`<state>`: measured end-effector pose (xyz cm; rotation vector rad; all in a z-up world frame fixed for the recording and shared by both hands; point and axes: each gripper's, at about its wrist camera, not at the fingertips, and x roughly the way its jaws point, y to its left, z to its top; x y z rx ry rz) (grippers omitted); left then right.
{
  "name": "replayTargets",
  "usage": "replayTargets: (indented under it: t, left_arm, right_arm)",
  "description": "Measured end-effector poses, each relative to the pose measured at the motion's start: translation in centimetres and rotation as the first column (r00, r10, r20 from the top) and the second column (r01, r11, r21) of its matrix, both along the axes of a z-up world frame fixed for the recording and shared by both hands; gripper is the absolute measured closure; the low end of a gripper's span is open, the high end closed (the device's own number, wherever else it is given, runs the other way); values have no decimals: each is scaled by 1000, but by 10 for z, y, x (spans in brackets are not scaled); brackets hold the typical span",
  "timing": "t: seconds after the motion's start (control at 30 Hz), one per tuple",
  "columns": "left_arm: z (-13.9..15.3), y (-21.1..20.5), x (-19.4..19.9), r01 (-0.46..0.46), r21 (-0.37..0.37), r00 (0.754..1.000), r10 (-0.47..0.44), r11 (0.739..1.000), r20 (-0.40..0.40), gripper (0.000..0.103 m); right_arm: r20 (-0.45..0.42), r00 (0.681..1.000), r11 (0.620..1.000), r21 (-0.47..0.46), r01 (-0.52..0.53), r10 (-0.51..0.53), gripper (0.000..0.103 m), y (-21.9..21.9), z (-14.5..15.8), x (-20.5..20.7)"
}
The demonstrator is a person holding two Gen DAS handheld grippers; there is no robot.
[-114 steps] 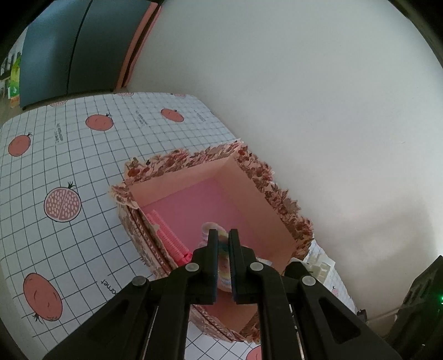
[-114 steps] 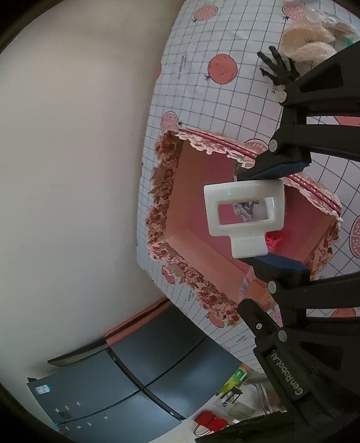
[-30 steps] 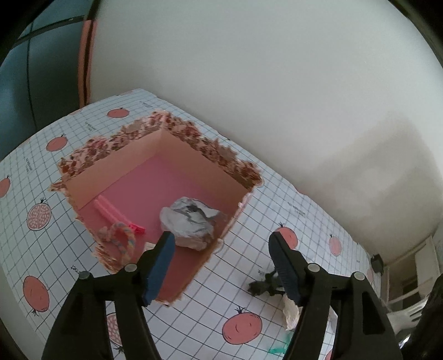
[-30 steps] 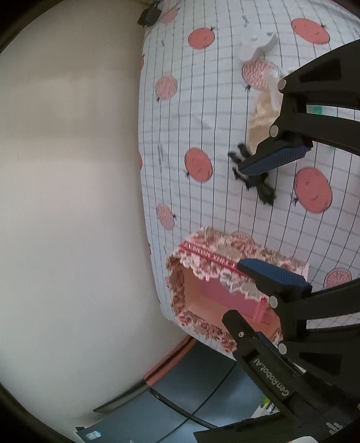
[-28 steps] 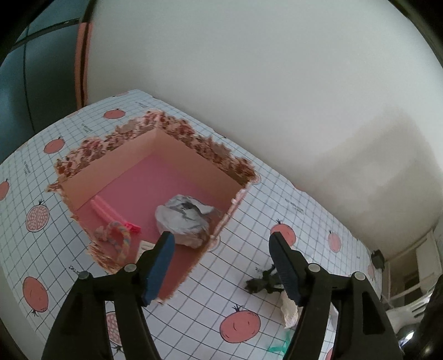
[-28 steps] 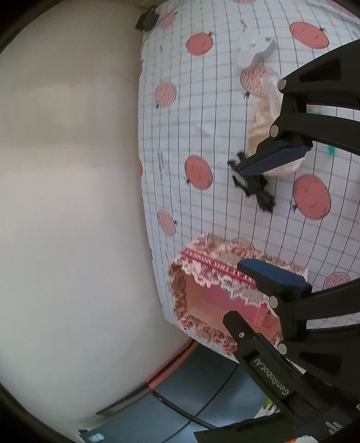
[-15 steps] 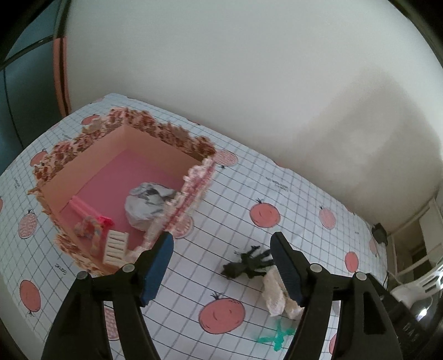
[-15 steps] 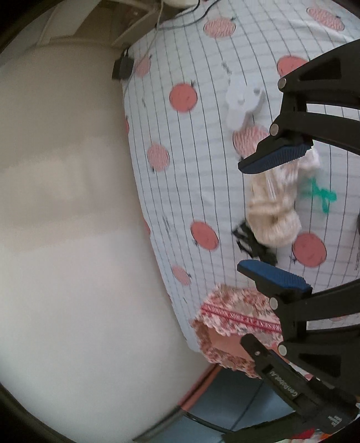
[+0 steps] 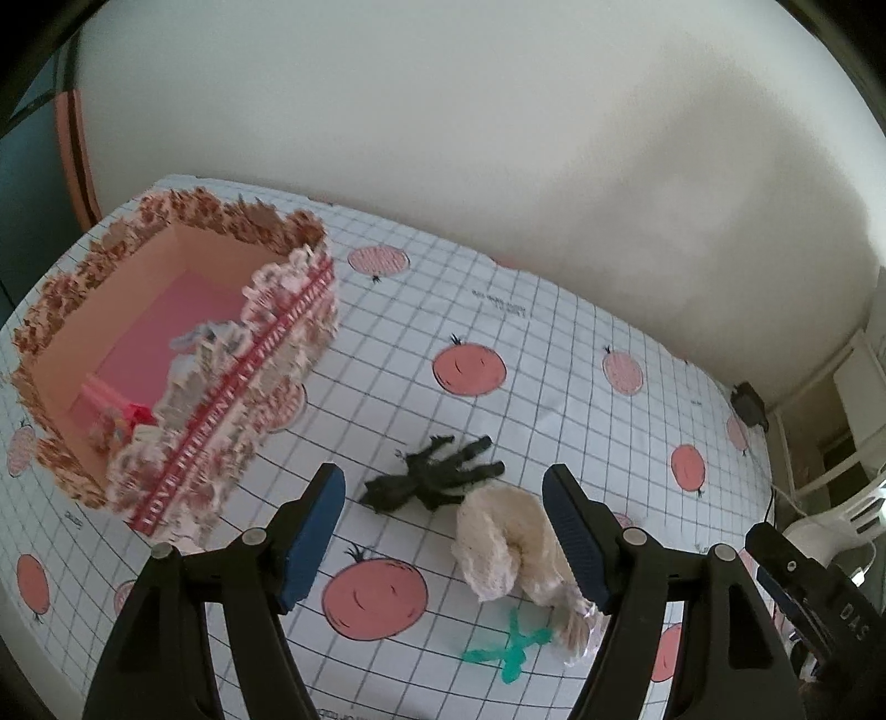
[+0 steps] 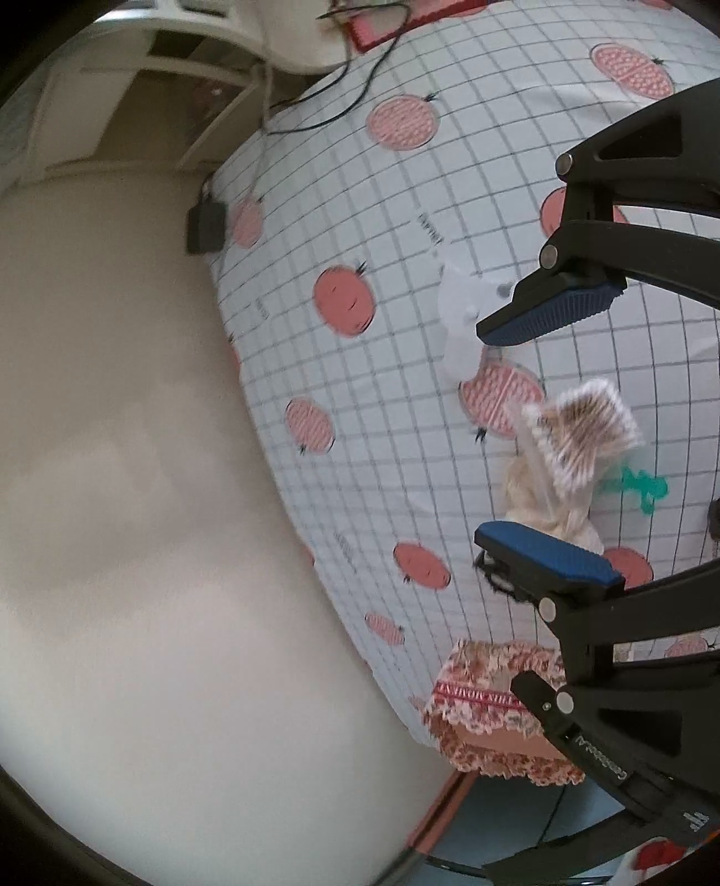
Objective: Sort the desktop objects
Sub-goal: 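Grasp the cotton swab bag with the right tool while the left tool approaches the lace scrunchie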
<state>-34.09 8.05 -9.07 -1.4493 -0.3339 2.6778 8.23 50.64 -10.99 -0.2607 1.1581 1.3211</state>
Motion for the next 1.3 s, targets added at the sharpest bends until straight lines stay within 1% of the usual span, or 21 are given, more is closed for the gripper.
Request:
replayTargets:
  t: [0.1, 0.23, 0.3, 0.37, 0.47, 0.63, 0.83, 1.03, 1.3]
  left_arm:
    - [-8, 8, -1, 13, 0, 1000, -13, 1000, 24, 28]
    - [-24, 18, -5, 25, -9, 998, -25, 1000, 61, 28]
    - [-34, 22, -7, 29, -13, 995, -28, 999, 99, 28]
    - [-42, 23, -8, 29, 4, 992, -30, 1000, 124, 28]
    - [-52, 23, -10, 22, 6, 988, -22, 1000, 154, 28]
    - [-67, 23, -13, 12, 8, 979, -14, 1000, 204, 28]
    - [-79, 24, -15, 18, 14, 970, -21, 1000, 241, 28]
    - [-91, 30, -15, 36, 7, 959, -36, 999, 281, 28]
    - [-96, 33, -14, 44, -4, 958, -41, 999, 284, 28]
  right_arm:
    - [-13, 1000, 999, -35, 1, -2, 34, 2, -13, 4]
    - [-23, 999, 993, -107, -46, 44, 32, 8, -35, -2]
    - [-30, 996, 985, -151, -88, 84, 32, 13, -48, -8]
    - [-32, 992, 975, -185, -126, 122, 32, 15, -59, -16]
    - [-31, 985, 959, -224, -175, 172, 28, 19, -71, -27]
    - [-39, 976, 935, -283, -214, 212, 26, 22, -91, -42]
    - [-41, 974, 921, -316, -226, 225, 22, 25, -101, -49]
    - [-20, 971, 907, -351, -231, 239, 22, 26, -108, -56]
    - [3, 975, 908, -364, -207, 223, 22, 25, -111, -56]
